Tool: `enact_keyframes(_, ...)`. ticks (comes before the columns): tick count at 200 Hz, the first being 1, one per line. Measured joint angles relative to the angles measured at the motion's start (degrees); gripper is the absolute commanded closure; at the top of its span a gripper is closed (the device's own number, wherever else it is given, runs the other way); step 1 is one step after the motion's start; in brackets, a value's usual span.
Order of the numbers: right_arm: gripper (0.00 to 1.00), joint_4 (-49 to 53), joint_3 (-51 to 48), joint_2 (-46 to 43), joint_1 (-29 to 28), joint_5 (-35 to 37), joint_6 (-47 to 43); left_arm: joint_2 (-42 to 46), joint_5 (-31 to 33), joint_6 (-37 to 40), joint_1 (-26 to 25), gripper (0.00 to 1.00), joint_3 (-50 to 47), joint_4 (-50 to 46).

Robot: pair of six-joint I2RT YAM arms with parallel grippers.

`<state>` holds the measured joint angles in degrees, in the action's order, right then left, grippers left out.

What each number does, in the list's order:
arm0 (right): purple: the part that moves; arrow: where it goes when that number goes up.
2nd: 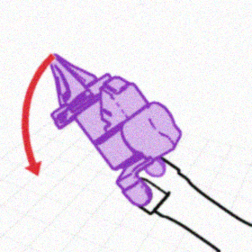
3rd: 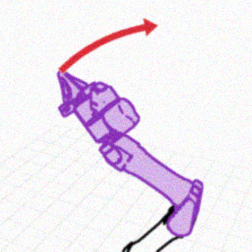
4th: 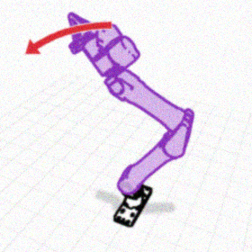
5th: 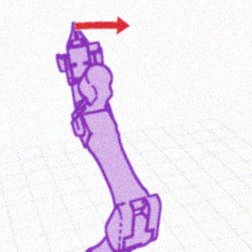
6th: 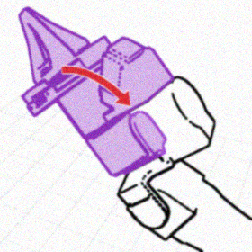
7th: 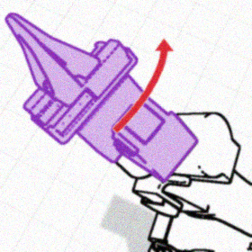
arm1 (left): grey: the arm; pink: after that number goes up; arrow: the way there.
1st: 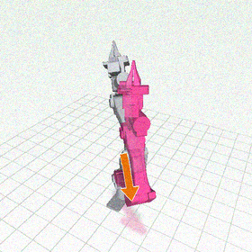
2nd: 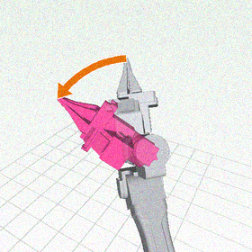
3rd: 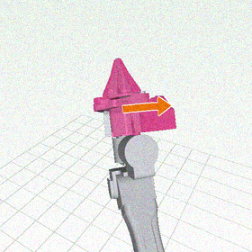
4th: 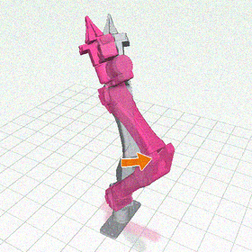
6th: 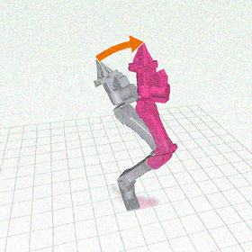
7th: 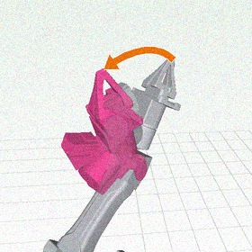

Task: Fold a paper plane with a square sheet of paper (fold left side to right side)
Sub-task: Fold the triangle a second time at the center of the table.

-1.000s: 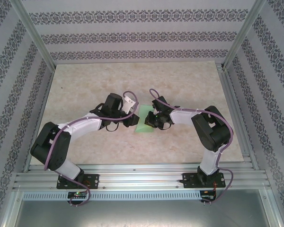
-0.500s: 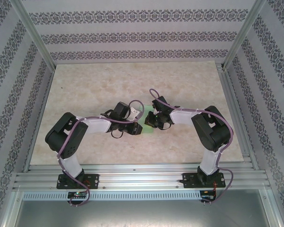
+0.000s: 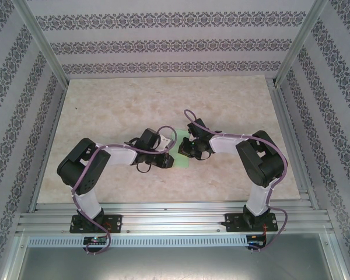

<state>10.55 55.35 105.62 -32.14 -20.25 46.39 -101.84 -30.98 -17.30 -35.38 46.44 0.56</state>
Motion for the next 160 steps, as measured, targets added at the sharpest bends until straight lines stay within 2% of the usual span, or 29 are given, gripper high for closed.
enact_keyframes(70, 0.87, 0.2, 0.0, -0.5, 0.5, -0.7, -1.1, 0.7, -0.2, -3.4, -0.1, 0.8, -3.8, 7.3)
enact_keyframes(113, 0.9, 1.8, 0.0, -5.7, 1.7, -0.8, -1.8, 0.8, -0.1, -4.4, -0.1, 0.82, -4.7, 8.9)
enact_keyframes(160, 0.9, -1.3, -1.6, -6.3, -1.3, -1.7, 0.0, 0.8, -0.2, -4.5, -0.1, 0.83, -4.8, 9.1)
